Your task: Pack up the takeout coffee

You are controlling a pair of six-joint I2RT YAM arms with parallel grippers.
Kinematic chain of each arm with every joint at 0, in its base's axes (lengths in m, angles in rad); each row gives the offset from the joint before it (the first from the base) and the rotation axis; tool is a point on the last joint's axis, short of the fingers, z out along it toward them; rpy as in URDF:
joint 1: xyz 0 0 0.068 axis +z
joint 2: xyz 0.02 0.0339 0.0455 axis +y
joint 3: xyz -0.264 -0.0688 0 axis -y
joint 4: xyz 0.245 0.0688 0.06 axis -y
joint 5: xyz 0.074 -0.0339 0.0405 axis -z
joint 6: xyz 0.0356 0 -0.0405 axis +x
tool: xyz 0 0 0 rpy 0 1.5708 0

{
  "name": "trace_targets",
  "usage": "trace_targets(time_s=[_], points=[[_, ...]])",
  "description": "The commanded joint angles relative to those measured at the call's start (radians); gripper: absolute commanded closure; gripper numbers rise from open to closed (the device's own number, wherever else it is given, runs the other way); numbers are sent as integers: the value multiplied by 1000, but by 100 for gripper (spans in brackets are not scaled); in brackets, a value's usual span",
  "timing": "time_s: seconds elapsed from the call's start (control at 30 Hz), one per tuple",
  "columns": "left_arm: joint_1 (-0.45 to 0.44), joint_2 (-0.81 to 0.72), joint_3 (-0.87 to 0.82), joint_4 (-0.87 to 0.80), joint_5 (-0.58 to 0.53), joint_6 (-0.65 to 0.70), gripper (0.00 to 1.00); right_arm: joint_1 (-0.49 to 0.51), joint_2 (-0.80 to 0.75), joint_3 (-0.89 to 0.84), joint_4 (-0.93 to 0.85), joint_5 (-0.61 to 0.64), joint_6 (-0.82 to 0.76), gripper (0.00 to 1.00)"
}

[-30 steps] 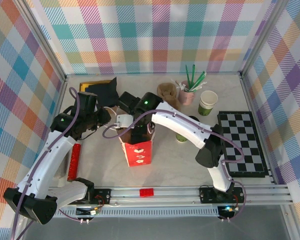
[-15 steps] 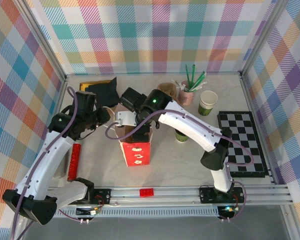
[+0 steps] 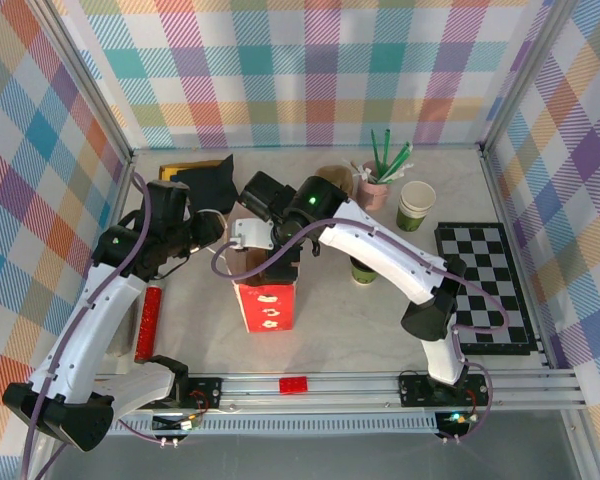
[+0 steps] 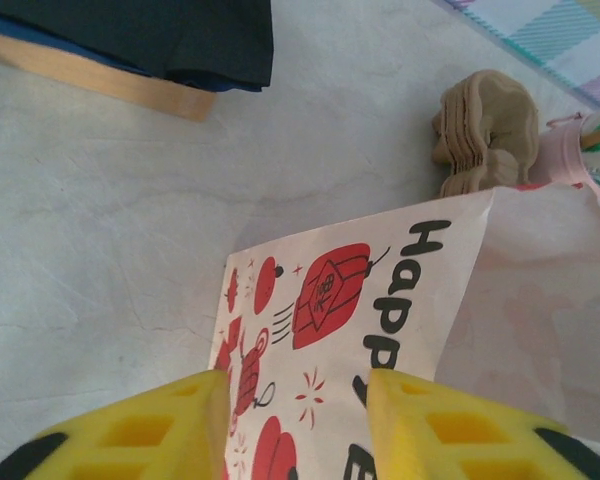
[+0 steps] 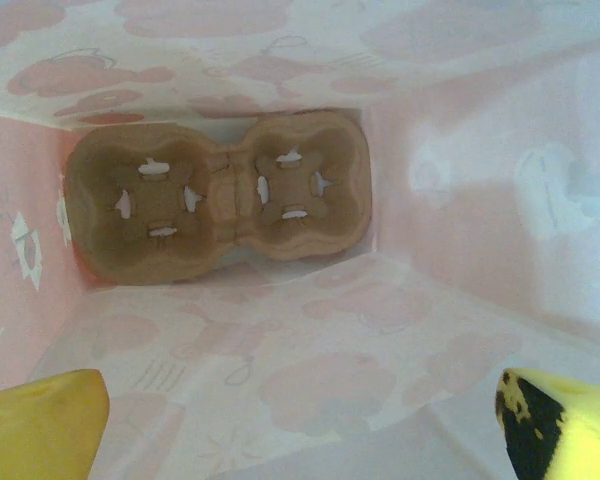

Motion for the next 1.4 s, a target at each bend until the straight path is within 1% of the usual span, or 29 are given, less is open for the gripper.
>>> trace_targets(time_s=[0.0,0.17,0.3,0.43,0.7,0.93,1.17,1.37], points=[[15,-13,33,-25,-8,12,48,10,-17,27,-30,20,25,1],[15,-11,47,-45,-17,17,33,12,-31,40,-35,12,48,1],[15,-11,67,-64,-24,24,26,12,-36,78,-39,-4,82,1],[15,-13,82,-77,-30,31,25,12,-47,120,-45,-44,126,1],[15,-14,89,-86,-20,37,24,12,-81,143,-59,-66,178,1],[15,-19,90,-103,-33,47,23,14,-93,136,-77,-40,209,1],[15,-16,124,-140,-51,71,21,14,-116,180,-70,2,327,1],[15,7,194,-188,-70,101,20,9,-155,211,-39,99,474,1]])
